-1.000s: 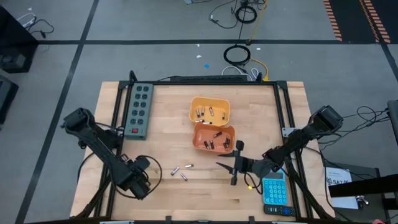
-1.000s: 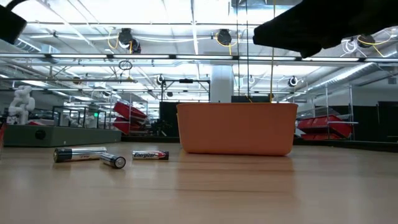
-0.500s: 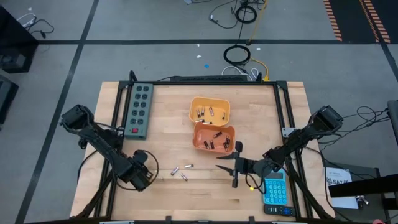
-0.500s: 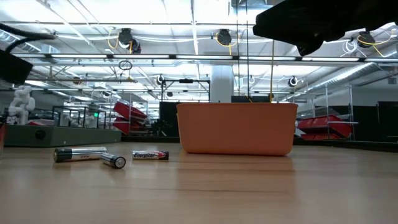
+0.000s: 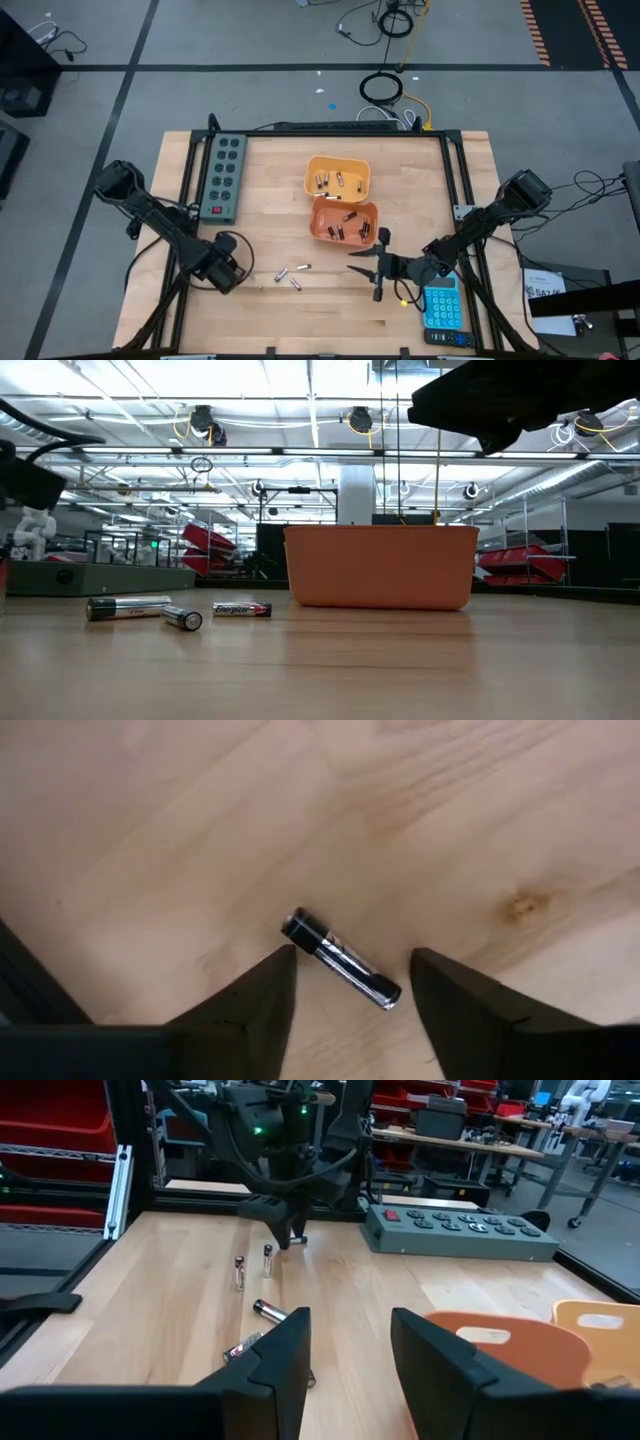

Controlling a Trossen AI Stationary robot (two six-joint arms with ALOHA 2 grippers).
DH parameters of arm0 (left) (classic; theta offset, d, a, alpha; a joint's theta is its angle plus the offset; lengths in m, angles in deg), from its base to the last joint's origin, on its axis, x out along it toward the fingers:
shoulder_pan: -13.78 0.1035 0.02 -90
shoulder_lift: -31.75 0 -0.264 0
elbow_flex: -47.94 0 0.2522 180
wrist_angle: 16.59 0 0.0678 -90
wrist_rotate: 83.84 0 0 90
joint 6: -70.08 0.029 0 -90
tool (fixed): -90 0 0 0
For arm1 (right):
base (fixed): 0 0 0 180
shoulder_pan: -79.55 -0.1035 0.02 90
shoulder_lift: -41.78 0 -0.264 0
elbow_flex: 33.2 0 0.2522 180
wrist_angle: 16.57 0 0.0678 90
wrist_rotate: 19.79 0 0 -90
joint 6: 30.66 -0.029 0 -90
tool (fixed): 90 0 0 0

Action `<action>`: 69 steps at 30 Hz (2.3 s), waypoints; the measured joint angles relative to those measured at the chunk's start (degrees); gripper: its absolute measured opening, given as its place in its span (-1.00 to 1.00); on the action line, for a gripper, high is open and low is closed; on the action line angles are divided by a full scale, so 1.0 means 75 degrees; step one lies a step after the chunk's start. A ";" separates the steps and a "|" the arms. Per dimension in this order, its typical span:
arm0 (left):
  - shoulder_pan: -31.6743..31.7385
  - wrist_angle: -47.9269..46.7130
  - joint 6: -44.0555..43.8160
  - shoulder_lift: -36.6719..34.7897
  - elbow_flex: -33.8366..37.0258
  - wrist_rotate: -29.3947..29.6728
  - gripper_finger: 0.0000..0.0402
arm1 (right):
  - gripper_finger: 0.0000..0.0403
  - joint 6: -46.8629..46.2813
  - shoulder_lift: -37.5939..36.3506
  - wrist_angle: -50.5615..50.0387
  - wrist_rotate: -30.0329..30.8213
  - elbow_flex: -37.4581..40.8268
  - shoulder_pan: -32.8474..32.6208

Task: Sort batteries
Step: Put the silver battery into the yellow bin

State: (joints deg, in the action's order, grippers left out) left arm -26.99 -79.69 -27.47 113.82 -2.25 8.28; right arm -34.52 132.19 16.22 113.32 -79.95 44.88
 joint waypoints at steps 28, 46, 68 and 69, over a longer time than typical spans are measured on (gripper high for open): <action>0.0371 -0.0526 0.2146 -0.0601 -0.0580 0.1080 -0.90 | -0.34 -0.0023 0.0003 -0.0039 0.0009 -0.0003 0.0004; 0.4094 0.2840 0.8303 -0.0796 -0.0586 0.3432 -0.90 | -0.34 -0.0559 0.0434 -0.0161 0.0198 -0.0003 -0.0049; 0.7247 0.9158 1.4499 -0.0801 -0.0595 0.1673 -0.90 | -0.98 -0.0002 -0.2671 -0.4613 -0.1941 -0.0003 0.2094; 0.7342 0.9153 1.4450 -0.0801 -0.0595 0.1371 -0.90 | -0.99 0.0013 -0.2744 -0.4688 -0.2182 -0.0003 0.2275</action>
State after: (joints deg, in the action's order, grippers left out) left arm 28.08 -11.04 80.90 107.81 -6.71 18.57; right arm -34.43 111.61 -18.94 96.96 -79.98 61.94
